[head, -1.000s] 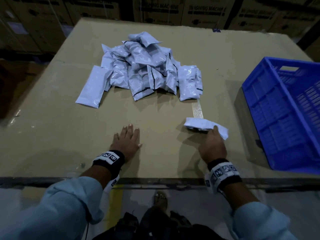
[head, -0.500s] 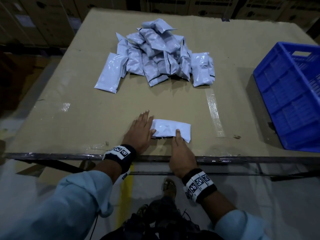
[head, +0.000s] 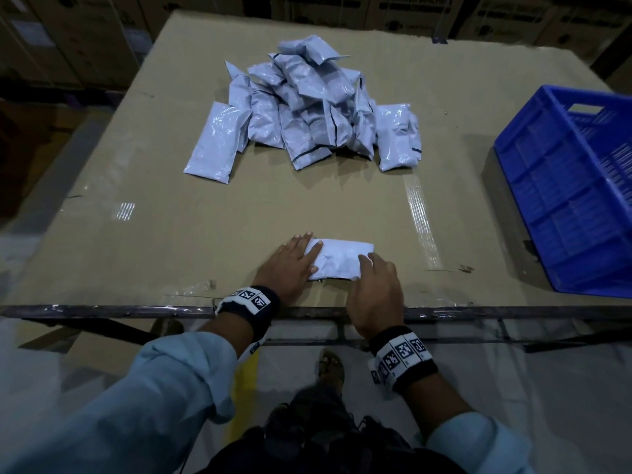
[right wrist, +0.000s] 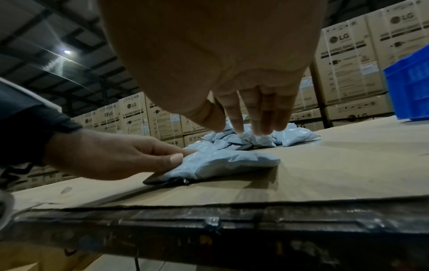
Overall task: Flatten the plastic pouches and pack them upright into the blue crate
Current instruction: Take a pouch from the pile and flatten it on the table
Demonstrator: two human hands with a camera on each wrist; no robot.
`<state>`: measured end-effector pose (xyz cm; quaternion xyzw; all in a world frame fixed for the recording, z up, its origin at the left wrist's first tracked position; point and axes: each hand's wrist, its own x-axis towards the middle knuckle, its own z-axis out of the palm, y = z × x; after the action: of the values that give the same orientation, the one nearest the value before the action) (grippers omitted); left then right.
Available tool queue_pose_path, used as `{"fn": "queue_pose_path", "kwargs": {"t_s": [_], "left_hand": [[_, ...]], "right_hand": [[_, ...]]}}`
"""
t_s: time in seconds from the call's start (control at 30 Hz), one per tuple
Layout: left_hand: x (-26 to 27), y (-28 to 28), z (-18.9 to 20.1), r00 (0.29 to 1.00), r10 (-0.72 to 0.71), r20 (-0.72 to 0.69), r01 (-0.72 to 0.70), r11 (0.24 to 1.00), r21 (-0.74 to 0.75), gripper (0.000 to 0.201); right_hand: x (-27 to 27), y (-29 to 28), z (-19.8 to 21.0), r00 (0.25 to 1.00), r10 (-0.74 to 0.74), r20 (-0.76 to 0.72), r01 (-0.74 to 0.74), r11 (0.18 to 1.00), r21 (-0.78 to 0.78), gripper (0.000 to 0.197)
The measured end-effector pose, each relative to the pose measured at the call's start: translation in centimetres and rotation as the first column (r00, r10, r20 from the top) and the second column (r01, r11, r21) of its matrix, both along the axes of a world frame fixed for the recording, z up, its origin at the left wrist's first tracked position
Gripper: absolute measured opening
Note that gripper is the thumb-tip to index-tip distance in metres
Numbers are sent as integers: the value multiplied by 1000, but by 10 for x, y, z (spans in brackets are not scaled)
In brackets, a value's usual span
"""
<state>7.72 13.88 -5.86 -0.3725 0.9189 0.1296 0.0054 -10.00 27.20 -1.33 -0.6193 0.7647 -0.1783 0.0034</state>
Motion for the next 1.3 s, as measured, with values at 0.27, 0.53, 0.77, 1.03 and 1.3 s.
{"fn": "queue_pose_path", "kwargs": {"t_s": [0.27, 0.53, 0.77, 1.03, 1.3], "left_hand": [[-3, 4, -9, 994, -47, -97, 50, 998, 25, 68], [-1, 0, -14, 992, -95, -87, 101, 993, 59, 71], [-1, 0, -12, 989, -121, -83, 125, 991, 39, 67], [0, -3, -18, 989, -137, -62, 139, 990, 31, 65], [-1, 0, -15, 990, -90, -107, 96, 994, 55, 67]], "right_hand": [[2, -27, -40, 987, 160, -8, -152, 951, 271, 71], [-1, -25, -57, 988, 155, -13, -148, 962, 230, 68], [0, -22, -62, 989, 145, -29, -136, 967, 217, 66], [4, -21, -63, 987, 133, -91, -113, 975, 192, 66], [6, -24, -64, 990, 116, -80, -99, 978, 186, 62]]}}
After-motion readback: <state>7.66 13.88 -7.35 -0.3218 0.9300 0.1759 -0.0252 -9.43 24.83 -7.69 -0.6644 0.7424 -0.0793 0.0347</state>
